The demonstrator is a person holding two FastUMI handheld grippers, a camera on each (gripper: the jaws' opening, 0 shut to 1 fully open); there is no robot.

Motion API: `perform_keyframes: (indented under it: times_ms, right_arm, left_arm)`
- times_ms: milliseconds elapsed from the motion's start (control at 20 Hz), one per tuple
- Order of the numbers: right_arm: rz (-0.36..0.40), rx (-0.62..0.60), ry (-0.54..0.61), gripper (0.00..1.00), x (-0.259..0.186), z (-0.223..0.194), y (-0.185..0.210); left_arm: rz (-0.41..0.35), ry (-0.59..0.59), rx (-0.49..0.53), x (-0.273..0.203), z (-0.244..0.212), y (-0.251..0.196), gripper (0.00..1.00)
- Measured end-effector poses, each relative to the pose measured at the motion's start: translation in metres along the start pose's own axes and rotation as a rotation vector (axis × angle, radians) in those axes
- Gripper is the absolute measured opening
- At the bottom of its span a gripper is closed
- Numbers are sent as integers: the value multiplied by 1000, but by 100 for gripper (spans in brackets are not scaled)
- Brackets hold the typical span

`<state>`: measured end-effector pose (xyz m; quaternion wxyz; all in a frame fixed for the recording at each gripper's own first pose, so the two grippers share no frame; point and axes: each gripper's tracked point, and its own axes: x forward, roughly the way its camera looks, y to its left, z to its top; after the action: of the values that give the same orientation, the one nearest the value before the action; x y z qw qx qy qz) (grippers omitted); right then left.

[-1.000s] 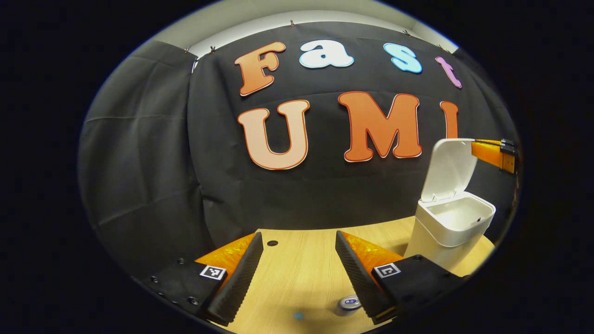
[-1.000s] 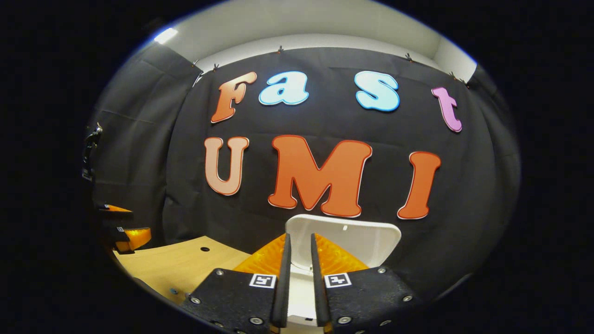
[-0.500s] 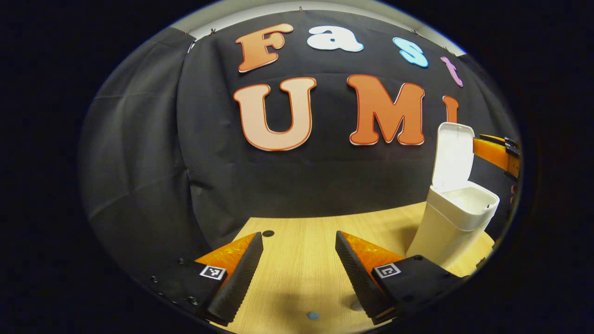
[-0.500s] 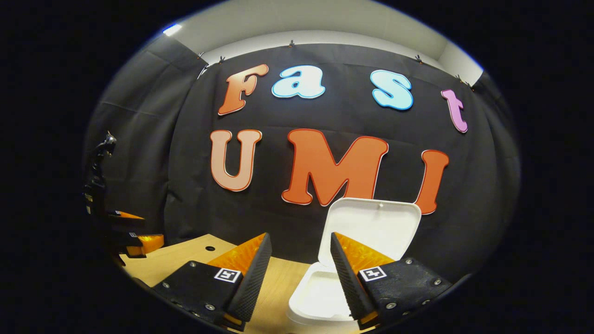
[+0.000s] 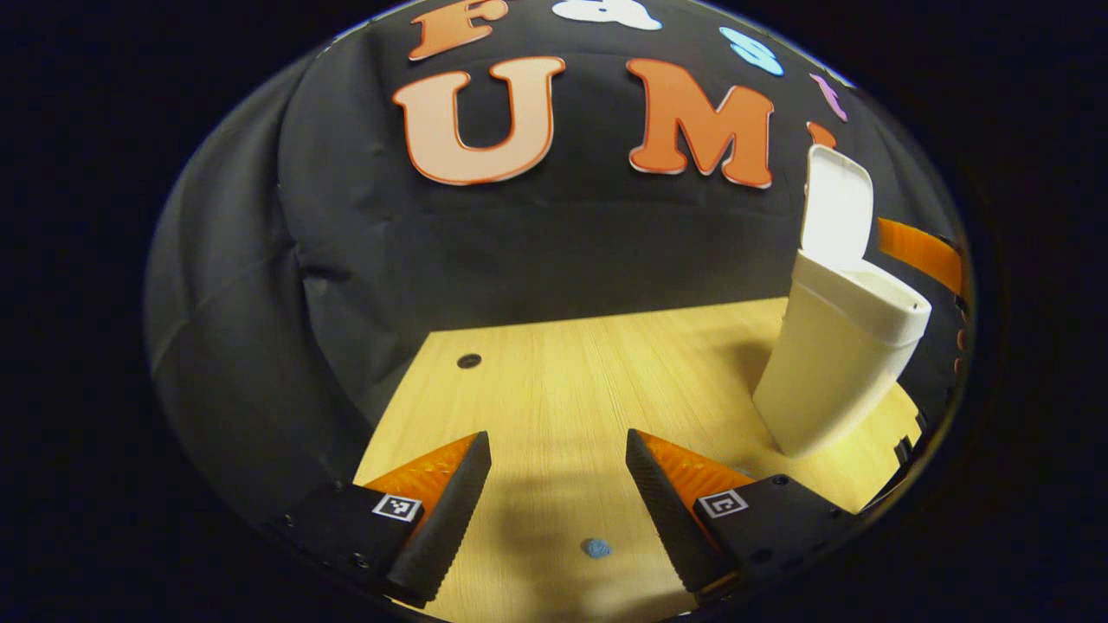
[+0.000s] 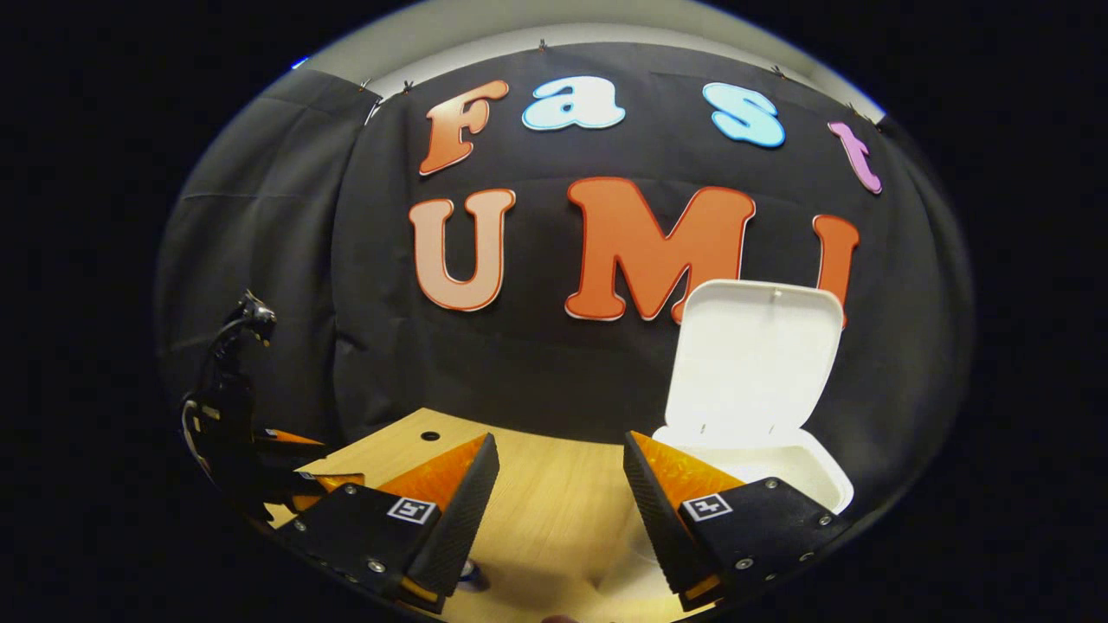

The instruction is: Press the lid of the desktop garbage bin to open it, pick up the crumpled paper on the desktop and throw it into the bin, then pick up the pop can on the desktop and drop it into the bin, and finally close the garbage bin lid.

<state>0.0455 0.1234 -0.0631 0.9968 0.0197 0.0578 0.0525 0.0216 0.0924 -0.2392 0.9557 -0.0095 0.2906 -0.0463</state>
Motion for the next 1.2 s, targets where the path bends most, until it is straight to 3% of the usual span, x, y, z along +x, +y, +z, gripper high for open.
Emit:
perform_keyframes:
  times_ms: [400, 700, 800, 850, 900, 950, 1150, 1200]
  right_arm:
    - [23, -3, 145, 94, -3, -66, 35]
    - [68, -2, 275, 96, -1, -119, 57]
    - [96, -10, 316, 98, -4, -136, 66]
    - [112, -13, 336, 98, -5, -144, 70]
    - [124, -19, 356, 98, -6, -154, 74]
    - [138, -25, 374, 98, -7, -163, 78]
    - [159, -29, 432, 98, -10, -189, 89]
    - [161, -25, 444, 98, -10, -198, 91]
  left_arm:
    - [-136, 229, 21, 27, -86, -25, 100]
    - [-204, 342, 29, 43, -125, -33, 100]
    - [-223, 381, 31, 49, -139, -35, 96]
    - [-225, 405, 35, 51, -147, -36, 100]
    - [-229, 427, 39, 51, -154, -38, 96]
    - [-235, 449, 39, 51, -160, -38, 100]
    - [-241, 521, 33, 51, -180, -37, 96]
    - [-241, 527, 34, 55, -182, -36, 99]
